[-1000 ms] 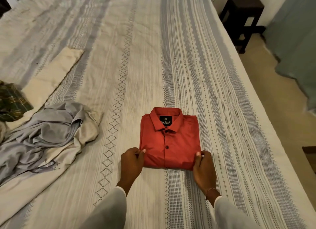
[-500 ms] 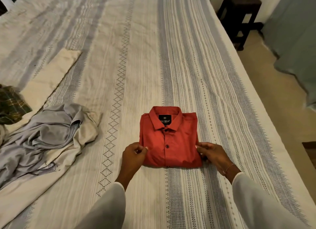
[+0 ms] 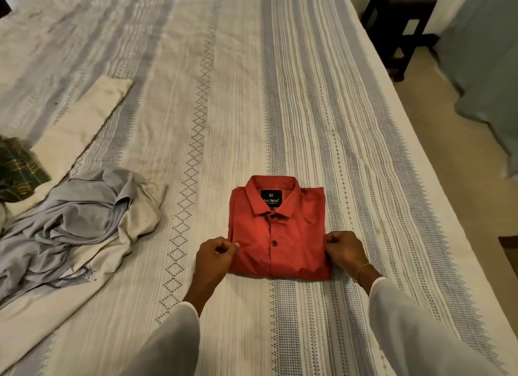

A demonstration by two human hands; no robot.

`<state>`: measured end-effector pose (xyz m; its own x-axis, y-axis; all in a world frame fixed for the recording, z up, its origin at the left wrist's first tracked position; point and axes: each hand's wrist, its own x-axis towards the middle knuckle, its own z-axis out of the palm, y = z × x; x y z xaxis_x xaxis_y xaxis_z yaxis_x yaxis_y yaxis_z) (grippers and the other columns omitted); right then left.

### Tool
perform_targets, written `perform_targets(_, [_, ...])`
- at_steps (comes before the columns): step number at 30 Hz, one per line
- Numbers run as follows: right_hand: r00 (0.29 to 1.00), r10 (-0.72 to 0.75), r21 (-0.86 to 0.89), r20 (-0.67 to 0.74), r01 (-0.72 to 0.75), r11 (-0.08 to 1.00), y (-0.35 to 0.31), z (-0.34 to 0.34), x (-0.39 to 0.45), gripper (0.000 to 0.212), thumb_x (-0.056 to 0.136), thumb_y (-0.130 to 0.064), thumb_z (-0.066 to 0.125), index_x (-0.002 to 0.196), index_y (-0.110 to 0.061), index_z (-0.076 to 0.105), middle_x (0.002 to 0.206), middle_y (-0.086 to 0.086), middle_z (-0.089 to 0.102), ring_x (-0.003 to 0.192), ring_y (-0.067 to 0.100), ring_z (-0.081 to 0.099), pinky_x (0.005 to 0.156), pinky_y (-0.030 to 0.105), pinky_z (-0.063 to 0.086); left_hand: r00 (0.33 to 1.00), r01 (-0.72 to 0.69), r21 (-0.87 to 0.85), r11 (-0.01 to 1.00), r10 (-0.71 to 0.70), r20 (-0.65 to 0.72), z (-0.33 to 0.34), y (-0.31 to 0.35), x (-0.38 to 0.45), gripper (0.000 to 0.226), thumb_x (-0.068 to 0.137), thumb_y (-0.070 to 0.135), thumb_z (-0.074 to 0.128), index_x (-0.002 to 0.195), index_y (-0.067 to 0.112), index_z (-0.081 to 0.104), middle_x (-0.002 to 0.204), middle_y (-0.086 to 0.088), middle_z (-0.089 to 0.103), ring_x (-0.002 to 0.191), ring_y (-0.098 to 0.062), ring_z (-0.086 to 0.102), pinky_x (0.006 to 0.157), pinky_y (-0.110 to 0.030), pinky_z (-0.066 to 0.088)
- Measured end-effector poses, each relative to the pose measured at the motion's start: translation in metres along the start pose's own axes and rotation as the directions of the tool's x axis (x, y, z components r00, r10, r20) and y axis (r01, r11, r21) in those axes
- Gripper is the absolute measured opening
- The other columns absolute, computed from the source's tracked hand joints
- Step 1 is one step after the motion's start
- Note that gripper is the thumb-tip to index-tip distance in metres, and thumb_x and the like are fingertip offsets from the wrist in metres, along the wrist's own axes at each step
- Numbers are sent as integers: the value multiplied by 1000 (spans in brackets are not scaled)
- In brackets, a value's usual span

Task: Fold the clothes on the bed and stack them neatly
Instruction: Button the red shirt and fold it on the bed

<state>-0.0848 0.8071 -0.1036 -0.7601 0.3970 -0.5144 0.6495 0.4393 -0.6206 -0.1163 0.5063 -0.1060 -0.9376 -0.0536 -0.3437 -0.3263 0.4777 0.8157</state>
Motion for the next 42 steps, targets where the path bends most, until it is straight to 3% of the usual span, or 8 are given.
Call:
perform_targets(13, [987,-10,-131,-157,-11,991,0,-15,5,24,84,-30,77,61,-26,72,60,-11,69,63,13,67,61,26,49,995,86,-59,995,-88,-35,-2,3,-2,26,91,10,71,66,6,62,65,-4,60,64,-13,54,61,-17,42])
perform_targets(19, [1000,1,-96,7,-1,995,12,-9,5,25,89,-14,67,66,-22,73,69,2,74,73,25,71,73,37,57,993,119,-67,991,-120,-9,2,-3,0,23,79,23,85,75,8,67,73,-4,70,73,-18,65,70,-32,51])
perform_targets(24, [791,-411,-243,-453,334,911,7,4,-23,21,103,-32,49,112,-16,61,108,5,67,99,26,59,75,35,47,975,-169,322,931,207,-86,17,2,-11,50,85,47,76,118,14,57,109,-3,63,100,-22,62,83,-37,55])
perform_targets(27, [740,-641,-437,-205,517,736,4,38,-43,41,105,-39,38,138,-18,52,143,9,51,133,26,44,108,42,42,842,-449,628,636,536,60,40,3,-18,66,96,52,58,146,13,44,148,-13,45,136,-30,43,109,-47,45])
perform_targets(29, [793,-605,-537,-72,480,693,14,57,-42,58,105,-52,31,157,-27,30,165,9,22,154,28,15,123,50,22,804,-551,651,522,541,247,56,0,-21,71,103,56,37,159,17,21,166,-11,19,154,-26,13,123,-49,22])
perform_targets(35, [883,-469,-625,32,384,680,42,65,-23,76,94,-75,23,160,-42,5,170,9,0,153,43,0,123,60,7,842,-534,656,533,403,357,66,-29,-15,75,102,68,17,160,29,-9,168,1,-16,153,-17,-20,126,-42,-5])
perform_targets(39, [882,-471,-490,19,419,765,40,60,-22,74,96,-74,23,160,-43,4,170,0,-2,155,30,-2,124,52,3,864,-504,554,663,407,298,69,-26,-11,64,104,60,24,160,32,8,170,3,2,156,-15,-5,127,-42,5])
perform_targets(42, [921,-337,-37,-195,336,941,30,49,-18,75,98,-57,52,159,-26,21,165,1,24,145,18,29,115,41,29,925,-347,509,788,377,46,64,-9,-2,58,104,50,34,150,16,39,157,-11,36,144,-28,33,117,-47,35])
